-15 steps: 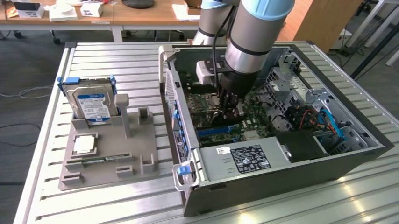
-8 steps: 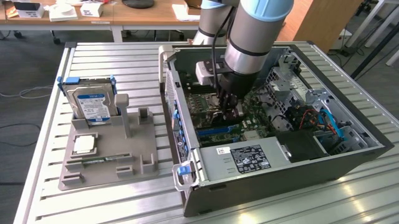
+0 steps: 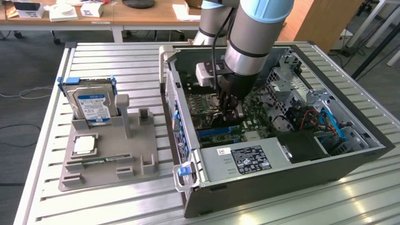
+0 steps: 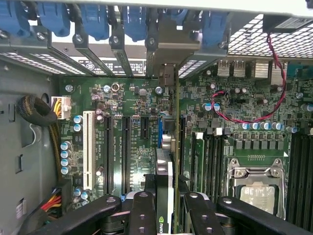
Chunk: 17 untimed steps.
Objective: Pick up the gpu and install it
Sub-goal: 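Insert the gpu into the slot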
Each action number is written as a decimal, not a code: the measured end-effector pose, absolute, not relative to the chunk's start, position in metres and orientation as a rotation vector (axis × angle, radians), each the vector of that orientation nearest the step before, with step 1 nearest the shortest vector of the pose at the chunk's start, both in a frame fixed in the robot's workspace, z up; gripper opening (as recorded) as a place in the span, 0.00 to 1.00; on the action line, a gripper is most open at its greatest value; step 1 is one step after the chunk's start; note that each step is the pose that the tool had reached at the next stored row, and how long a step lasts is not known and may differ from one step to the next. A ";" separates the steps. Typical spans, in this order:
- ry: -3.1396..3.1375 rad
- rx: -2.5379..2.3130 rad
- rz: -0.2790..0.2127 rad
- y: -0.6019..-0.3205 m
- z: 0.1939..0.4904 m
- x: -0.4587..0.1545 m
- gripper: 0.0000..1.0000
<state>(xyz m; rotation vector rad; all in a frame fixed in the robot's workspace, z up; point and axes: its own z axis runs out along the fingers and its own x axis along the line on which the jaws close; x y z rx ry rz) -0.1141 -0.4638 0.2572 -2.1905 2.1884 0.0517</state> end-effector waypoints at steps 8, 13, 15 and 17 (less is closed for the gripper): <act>2.183 -2.196 0.052 -0.464 0.256 -0.114 0.27; 2.177 -2.202 0.052 -0.464 0.256 -0.114 0.27; 2.175 -2.204 0.052 -0.464 0.255 -0.115 0.27; 2.172 -2.206 0.052 -0.464 0.255 -0.115 0.27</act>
